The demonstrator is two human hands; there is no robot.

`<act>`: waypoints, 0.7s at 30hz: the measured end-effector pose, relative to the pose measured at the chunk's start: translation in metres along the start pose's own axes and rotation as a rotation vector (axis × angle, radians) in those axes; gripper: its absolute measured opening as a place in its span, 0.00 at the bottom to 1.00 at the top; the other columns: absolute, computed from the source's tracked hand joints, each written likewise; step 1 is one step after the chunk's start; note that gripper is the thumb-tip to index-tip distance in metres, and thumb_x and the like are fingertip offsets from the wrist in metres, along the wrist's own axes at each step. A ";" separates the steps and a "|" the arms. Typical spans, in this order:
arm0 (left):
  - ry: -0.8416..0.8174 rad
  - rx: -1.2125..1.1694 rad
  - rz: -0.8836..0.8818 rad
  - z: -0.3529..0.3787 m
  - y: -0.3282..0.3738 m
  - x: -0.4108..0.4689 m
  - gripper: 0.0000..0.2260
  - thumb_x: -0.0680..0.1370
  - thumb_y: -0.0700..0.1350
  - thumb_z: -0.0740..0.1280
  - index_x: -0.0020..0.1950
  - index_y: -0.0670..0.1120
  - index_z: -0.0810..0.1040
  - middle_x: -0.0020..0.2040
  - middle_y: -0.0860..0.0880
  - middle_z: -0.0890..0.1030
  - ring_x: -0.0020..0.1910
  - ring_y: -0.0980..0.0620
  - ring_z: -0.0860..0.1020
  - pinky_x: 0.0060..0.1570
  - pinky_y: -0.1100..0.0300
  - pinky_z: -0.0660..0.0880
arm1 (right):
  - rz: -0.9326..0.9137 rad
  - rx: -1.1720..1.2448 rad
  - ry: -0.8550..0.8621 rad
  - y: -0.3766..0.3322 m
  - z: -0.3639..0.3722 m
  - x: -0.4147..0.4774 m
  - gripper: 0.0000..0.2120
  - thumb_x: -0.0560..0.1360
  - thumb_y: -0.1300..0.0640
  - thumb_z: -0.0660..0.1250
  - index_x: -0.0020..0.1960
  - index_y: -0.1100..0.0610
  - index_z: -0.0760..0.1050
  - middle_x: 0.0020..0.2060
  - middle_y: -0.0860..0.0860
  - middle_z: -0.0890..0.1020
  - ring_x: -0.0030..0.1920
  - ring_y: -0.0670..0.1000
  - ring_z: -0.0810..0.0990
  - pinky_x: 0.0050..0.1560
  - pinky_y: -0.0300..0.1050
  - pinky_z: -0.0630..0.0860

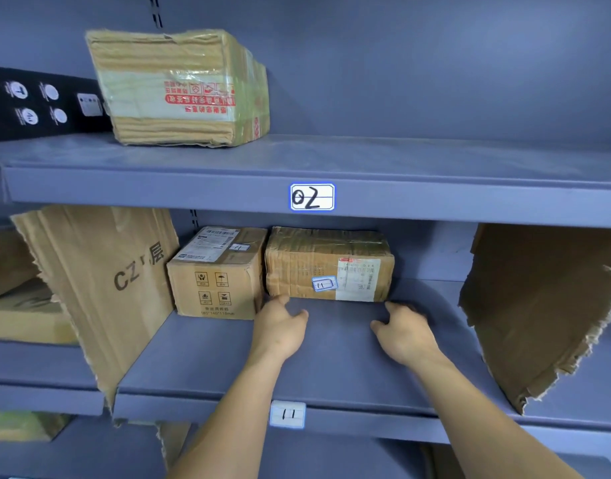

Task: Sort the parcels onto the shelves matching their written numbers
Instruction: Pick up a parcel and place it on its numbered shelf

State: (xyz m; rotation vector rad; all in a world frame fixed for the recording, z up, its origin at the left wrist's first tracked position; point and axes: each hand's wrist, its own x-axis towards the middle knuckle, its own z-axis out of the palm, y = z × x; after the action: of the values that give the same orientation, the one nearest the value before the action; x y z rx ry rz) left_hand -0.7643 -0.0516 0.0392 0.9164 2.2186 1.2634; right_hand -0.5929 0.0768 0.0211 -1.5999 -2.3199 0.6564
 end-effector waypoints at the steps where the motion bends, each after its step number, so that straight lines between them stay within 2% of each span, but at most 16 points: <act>1: -0.019 0.035 0.018 -0.003 0.000 -0.007 0.24 0.80 0.47 0.67 0.75 0.45 0.69 0.72 0.48 0.73 0.68 0.49 0.74 0.60 0.64 0.68 | -0.006 -0.011 0.002 0.000 0.000 -0.007 0.22 0.80 0.50 0.63 0.71 0.56 0.70 0.68 0.55 0.74 0.69 0.60 0.70 0.68 0.53 0.70; 3: -0.061 0.110 0.061 -0.007 -0.001 -0.022 0.22 0.81 0.48 0.66 0.74 0.47 0.71 0.72 0.49 0.73 0.68 0.50 0.73 0.63 0.63 0.68 | -0.022 -0.020 0.010 -0.001 0.001 -0.023 0.22 0.80 0.48 0.63 0.71 0.55 0.71 0.67 0.54 0.75 0.67 0.59 0.71 0.68 0.54 0.71; 7: -0.152 0.257 0.161 -0.013 -0.004 -0.052 0.21 0.81 0.50 0.65 0.74 0.48 0.71 0.73 0.51 0.73 0.71 0.51 0.71 0.65 0.64 0.66 | -0.019 -0.033 0.012 -0.003 0.003 -0.059 0.16 0.80 0.45 0.63 0.61 0.53 0.76 0.61 0.53 0.78 0.63 0.58 0.73 0.62 0.53 0.75; 12: -0.211 0.382 0.262 -0.015 -0.017 -0.086 0.19 0.81 0.50 0.64 0.71 0.46 0.74 0.70 0.49 0.75 0.68 0.48 0.73 0.63 0.59 0.70 | -0.033 -0.116 0.073 -0.002 0.009 -0.116 0.13 0.80 0.44 0.62 0.50 0.55 0.74 0.55 0.54 0.78 0.60 0.60 0.73 0.59 0.52 0.73; 15: -0.219 0.408 0.375 -0.015 -0.024 -0.110 0.16 0.80 0.48 0.65 0.66 0.43 0.77 0.65 0.46 0.78 0.66 0.46 0.73 0.64 0.56 0.70 | -0.049 -0.171 0.110 0.002 0.014 -0.150 0.16 0.81 0.43 0.60 0.59 0.54 0.76 0.60 0.52 0.77 0.65 0.60 0.71 0.65 0.53 0.70; 18: -0.221 0.377 0.499 -0.012 -0.026 -0.136 0.16 0.81 0.47 0.64 0.67 0.44 0.77 0.66 0.48 0.77 0.68 0.47 0.71 0.68 0.58 0.65 | -0.038 -0.182 0.147 0.005 0.017 -0.183 0.21 0.82 0.44 0.59 0.69 0.55 0.72 0.69 0.53 0.73 0.71 0.59 0.66 0.71 0.53 0.66; 21: -0.256 0.343 0.573 -0.001 -0.032 -0.164 0.16 0.82 0.47 0.62 0.69 0.45 0.76 0.68 0.50 0.74 0.70 0.50 0.67 0.67 0.63 0.60 | 0.017 -0.160 0.185 0.014 0.023 -0.217 0.21 0.82 0.45 0.59 0.69 0.56 0.72 0.69 0.53 0.72 0.72 0.59 0.65 0.70 0.53 0.66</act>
State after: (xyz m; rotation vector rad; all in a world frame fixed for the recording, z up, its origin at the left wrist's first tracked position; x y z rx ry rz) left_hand -0.6624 -0.1820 0.0186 1.8326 2.0665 0.9097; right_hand -0.5120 -0.1259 0.0055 -1.6710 -2.2735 0.3177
